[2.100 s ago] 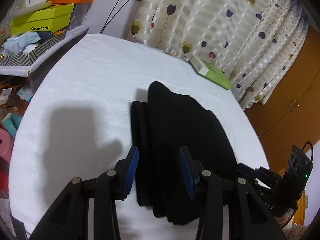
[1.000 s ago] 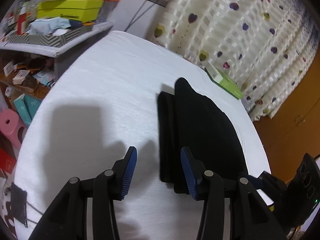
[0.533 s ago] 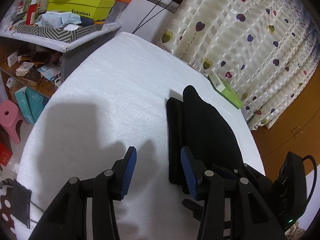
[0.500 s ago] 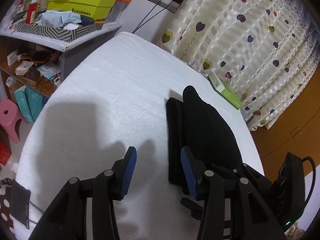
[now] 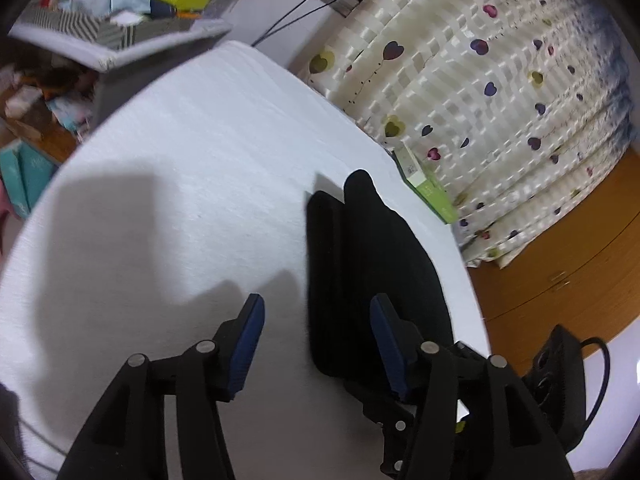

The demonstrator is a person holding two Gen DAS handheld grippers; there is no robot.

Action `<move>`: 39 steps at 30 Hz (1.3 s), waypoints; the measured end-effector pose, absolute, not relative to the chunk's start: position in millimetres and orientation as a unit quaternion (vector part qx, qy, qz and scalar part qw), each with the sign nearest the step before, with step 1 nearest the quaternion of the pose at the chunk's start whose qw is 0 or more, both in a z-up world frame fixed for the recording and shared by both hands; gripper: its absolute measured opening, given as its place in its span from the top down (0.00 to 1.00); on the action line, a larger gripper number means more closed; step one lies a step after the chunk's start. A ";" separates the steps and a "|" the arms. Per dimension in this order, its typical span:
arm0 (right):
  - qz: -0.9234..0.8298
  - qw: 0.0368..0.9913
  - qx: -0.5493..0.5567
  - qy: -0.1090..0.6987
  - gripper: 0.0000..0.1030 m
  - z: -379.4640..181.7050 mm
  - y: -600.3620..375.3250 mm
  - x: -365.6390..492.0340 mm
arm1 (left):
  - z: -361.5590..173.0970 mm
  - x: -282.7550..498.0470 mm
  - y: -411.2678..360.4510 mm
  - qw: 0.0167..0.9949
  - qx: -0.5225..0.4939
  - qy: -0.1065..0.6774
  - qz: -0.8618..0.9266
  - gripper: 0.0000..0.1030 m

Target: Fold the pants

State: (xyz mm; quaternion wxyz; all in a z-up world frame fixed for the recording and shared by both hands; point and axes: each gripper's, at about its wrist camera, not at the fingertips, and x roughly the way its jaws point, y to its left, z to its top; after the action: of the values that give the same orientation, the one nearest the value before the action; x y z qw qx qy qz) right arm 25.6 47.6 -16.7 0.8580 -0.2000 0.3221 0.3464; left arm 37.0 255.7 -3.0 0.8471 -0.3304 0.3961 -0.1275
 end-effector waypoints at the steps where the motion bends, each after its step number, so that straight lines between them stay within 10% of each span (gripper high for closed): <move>1: 0.346 0.860 -0.194 0.321 0.66 -15.6 46.3 25.7 | -4.4 39.2 255.4 0.845 -0.333 0.399 -0.127 0.41; 33: 0.405 0.843 -0.115 0.336 0.66 -7.3 22.9 27.3 | -13.3 118.5 189.8 0.783 -0.321 0.487 -0.215 0.30; 39: 0.435 0.828 -0.084 0.342 0.66 1.4 -1.4 20.2 | -5.3 119.1 177.6 0.807 -0.246 0.502 -0.189 0.45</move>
State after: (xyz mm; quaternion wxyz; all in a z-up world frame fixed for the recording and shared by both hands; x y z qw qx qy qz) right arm 20.2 -1.4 1.4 0.8285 -0.0841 0.3421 0.4354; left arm 119.1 177.6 -5.3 0.8073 -0.2463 0.5020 -0.1886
